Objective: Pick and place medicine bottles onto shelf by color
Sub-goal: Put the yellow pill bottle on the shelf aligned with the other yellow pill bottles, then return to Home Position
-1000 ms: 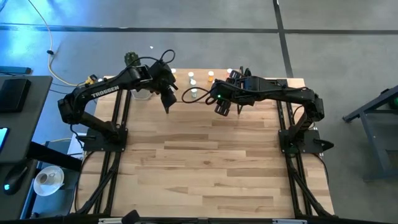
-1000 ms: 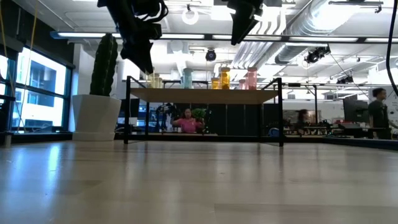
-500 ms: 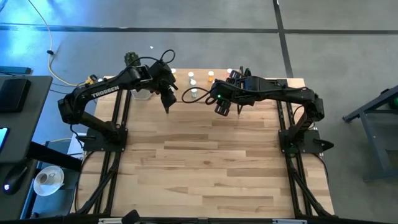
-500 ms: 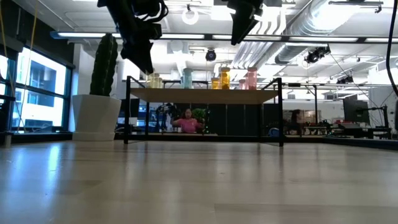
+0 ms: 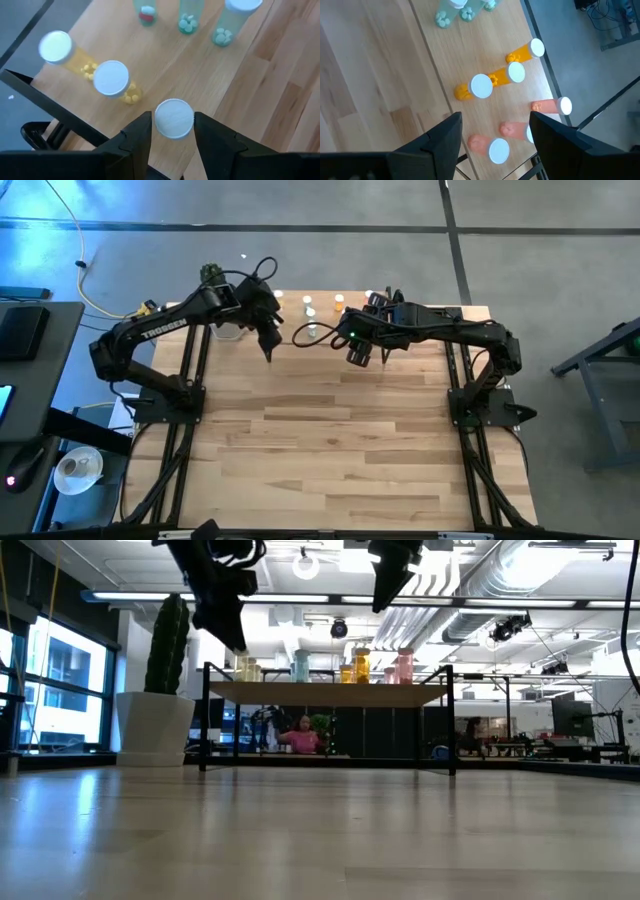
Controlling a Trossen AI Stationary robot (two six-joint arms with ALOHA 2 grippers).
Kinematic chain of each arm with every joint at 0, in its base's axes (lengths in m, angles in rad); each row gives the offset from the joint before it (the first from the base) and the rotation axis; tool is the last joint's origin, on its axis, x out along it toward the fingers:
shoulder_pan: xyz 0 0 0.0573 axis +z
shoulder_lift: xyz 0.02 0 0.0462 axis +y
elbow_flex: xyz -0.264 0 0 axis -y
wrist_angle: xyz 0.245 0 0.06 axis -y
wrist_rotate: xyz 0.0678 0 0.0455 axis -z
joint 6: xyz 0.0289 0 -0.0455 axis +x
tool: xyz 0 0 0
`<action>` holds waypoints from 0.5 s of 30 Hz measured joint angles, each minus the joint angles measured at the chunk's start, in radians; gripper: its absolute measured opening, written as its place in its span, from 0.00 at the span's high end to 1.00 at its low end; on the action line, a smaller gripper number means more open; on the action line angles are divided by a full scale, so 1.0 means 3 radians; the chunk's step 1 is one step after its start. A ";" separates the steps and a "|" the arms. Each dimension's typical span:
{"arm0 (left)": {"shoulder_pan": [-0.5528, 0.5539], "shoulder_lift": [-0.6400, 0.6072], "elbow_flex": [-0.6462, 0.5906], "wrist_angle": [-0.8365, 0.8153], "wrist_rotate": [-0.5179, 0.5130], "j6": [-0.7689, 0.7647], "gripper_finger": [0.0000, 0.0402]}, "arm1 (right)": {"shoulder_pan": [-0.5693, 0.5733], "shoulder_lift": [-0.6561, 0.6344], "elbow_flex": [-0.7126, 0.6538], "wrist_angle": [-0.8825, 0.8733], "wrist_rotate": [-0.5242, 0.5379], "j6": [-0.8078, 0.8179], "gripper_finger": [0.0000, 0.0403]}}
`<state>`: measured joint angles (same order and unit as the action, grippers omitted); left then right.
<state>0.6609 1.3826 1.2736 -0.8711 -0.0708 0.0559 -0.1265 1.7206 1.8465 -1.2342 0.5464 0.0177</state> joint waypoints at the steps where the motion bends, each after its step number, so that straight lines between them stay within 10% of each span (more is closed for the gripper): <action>1: 0.0000 -0.0026 0.0000 -0.0001 0.0000 0.0000 0.66 | -0.0001 0.0000 0.0000 0.0000 0.0000 -0.0005 0.44; 15: -0.0006 -0.0708 0.0001 -0.0003 0.0000 -0.0089 0.66 | 0.0005 -0.0458 -0.0037 -0.0018 0.0000 0.0071 0.44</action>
<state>0.6590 1.1703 1.2739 -0.8720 -0.0708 0.0291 -0.1249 1.5831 1.8356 -1.2396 0.5464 0.0389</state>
